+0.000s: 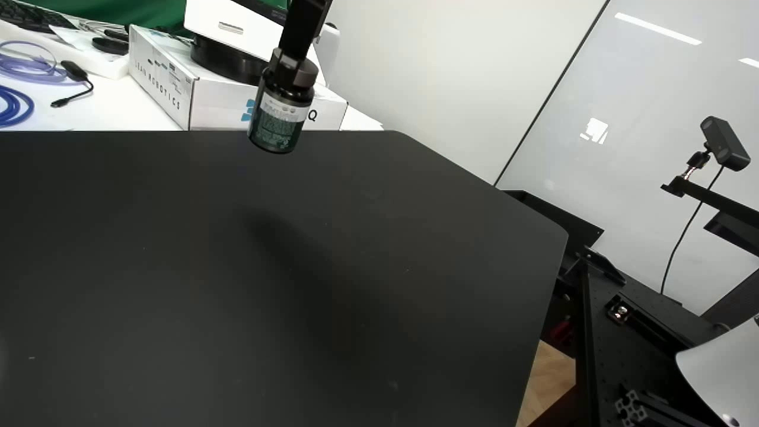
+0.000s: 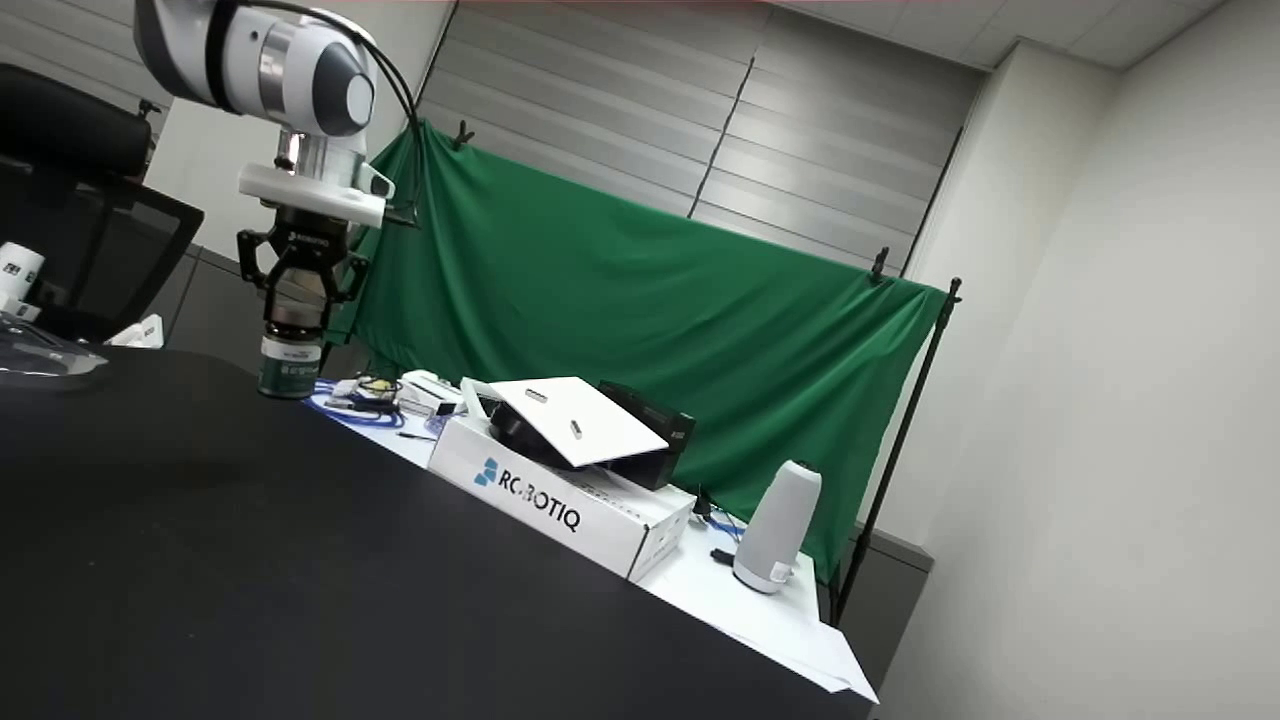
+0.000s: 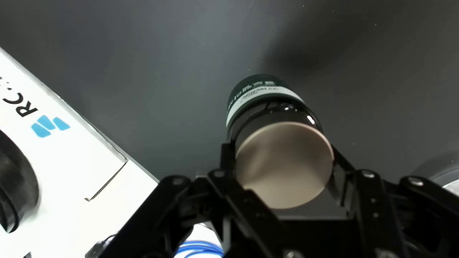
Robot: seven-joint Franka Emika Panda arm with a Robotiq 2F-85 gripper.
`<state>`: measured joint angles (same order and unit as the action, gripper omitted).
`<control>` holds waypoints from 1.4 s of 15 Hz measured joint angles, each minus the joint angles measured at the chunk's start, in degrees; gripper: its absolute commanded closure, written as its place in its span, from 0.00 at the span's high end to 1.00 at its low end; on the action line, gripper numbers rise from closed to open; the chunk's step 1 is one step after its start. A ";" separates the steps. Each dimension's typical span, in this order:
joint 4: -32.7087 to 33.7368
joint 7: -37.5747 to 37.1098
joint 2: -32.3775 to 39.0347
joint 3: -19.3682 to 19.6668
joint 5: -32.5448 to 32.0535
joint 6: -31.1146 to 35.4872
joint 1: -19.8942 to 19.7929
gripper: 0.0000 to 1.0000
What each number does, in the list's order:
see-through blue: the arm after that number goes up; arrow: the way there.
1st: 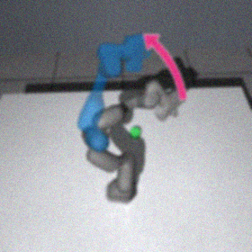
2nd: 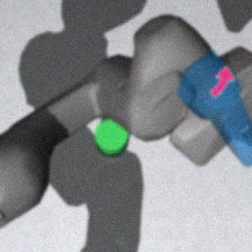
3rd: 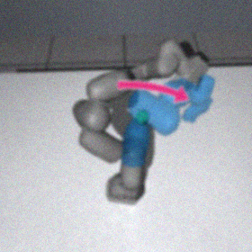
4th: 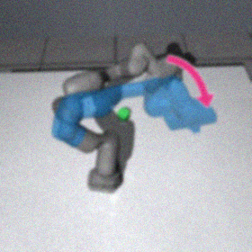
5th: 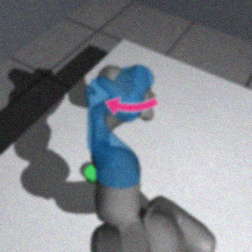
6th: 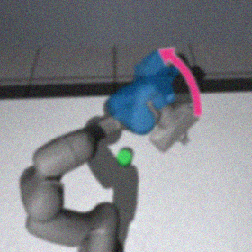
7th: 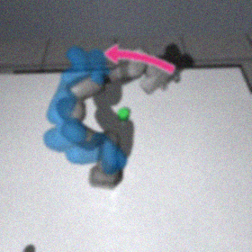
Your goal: Move the bottle backwards
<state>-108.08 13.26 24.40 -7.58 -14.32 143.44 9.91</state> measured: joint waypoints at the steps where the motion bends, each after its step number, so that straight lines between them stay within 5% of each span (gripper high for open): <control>1: 1.82 0.75 2.22 -0.11 0.23 0.00 -0.01 0.36; 9: 12.95 4.95 14.33 -3.37 3.34 -1.44 0.61 0.36; 19: 17.37 7.17 19.58 -4.42 4.43 -4.12 0.75 0.36; 20: 17.52 7.21 19.83 -4.49 4.43 -4.28 0.75 0.86; 21: 17.79 7.22 20.00 -4.55 4.43 -4.48 0.76 0.87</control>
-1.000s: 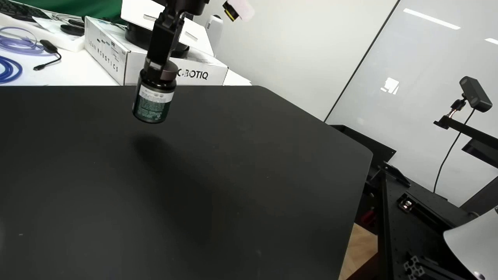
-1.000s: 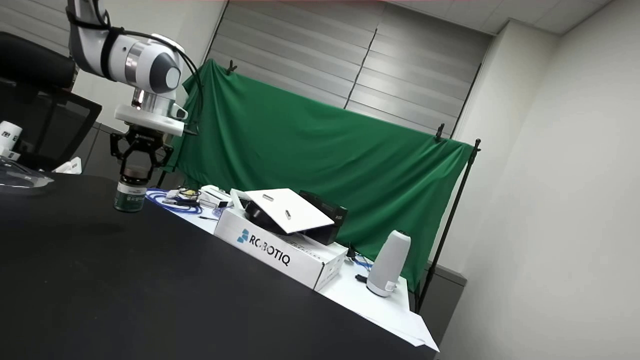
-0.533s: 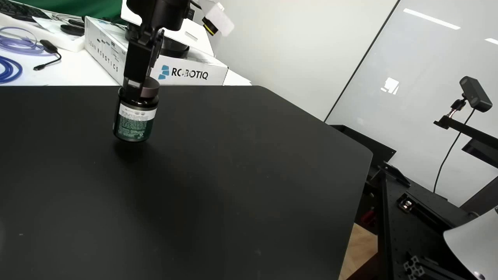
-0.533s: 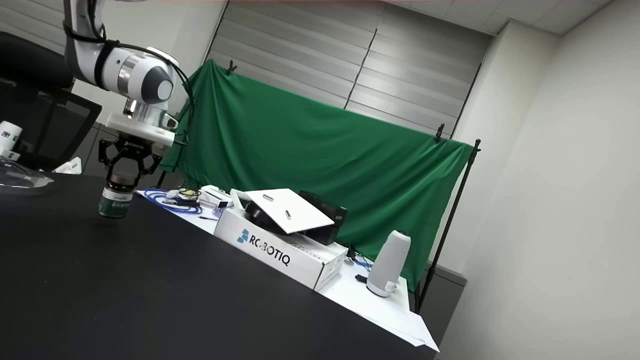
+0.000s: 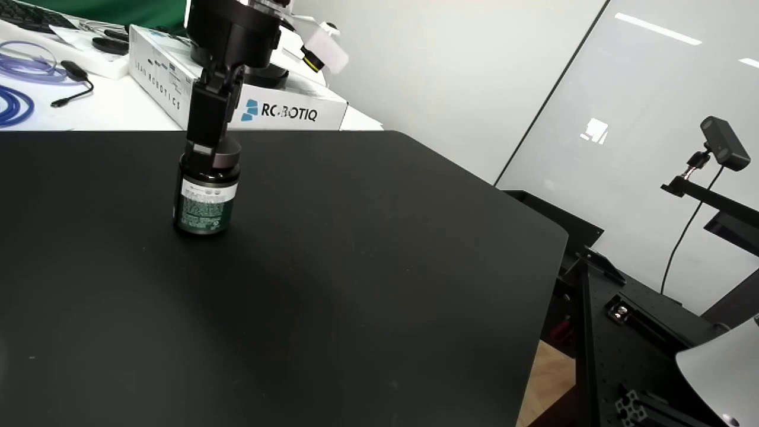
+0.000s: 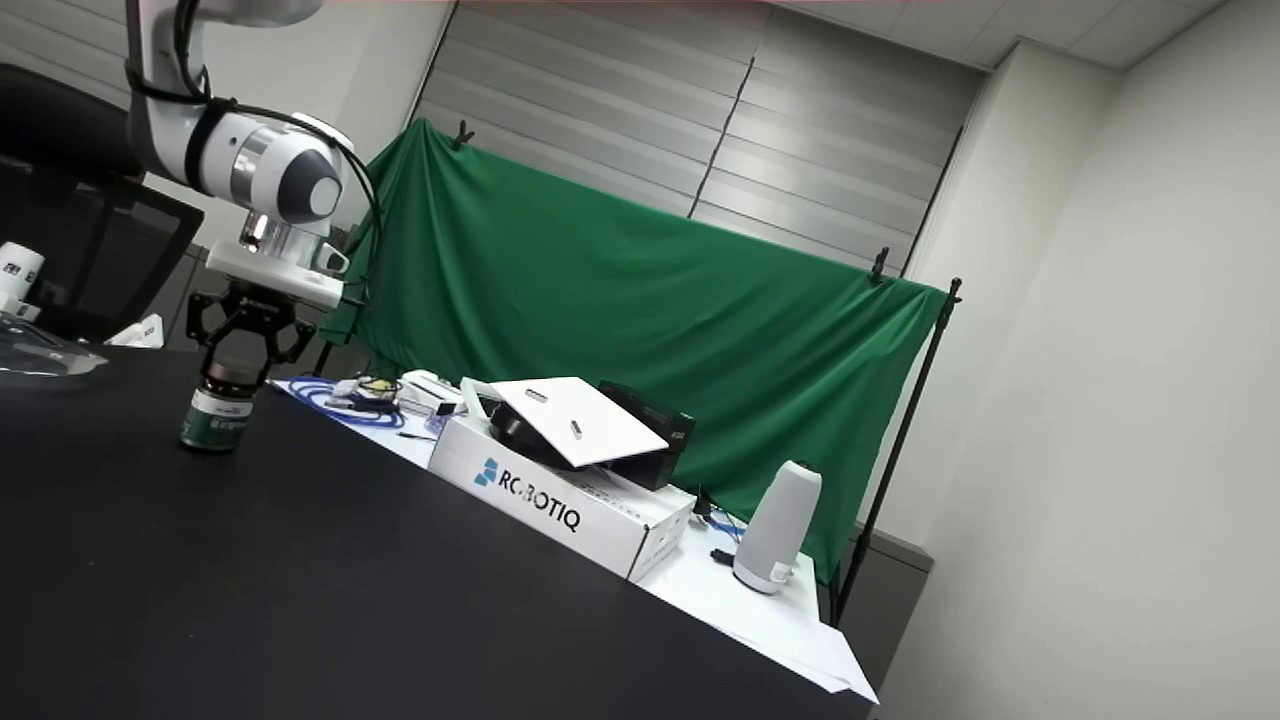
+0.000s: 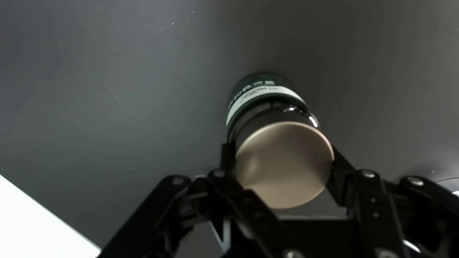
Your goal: Move the bottle backwards
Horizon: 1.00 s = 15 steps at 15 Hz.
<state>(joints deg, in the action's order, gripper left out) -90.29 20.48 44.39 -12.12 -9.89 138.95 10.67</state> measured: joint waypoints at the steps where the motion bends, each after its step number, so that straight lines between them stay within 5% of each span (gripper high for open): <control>1: 0.39 0.00 0.14 -0.04 0.00 -0.42 0.01 0.92; 3: 1.46 0.02 0.21 -0.07 0.02 -0.70 0.02 1.00; 15: 7.41 0.95 -5.65 -0.19 0.04 -2.65 0.15 1.00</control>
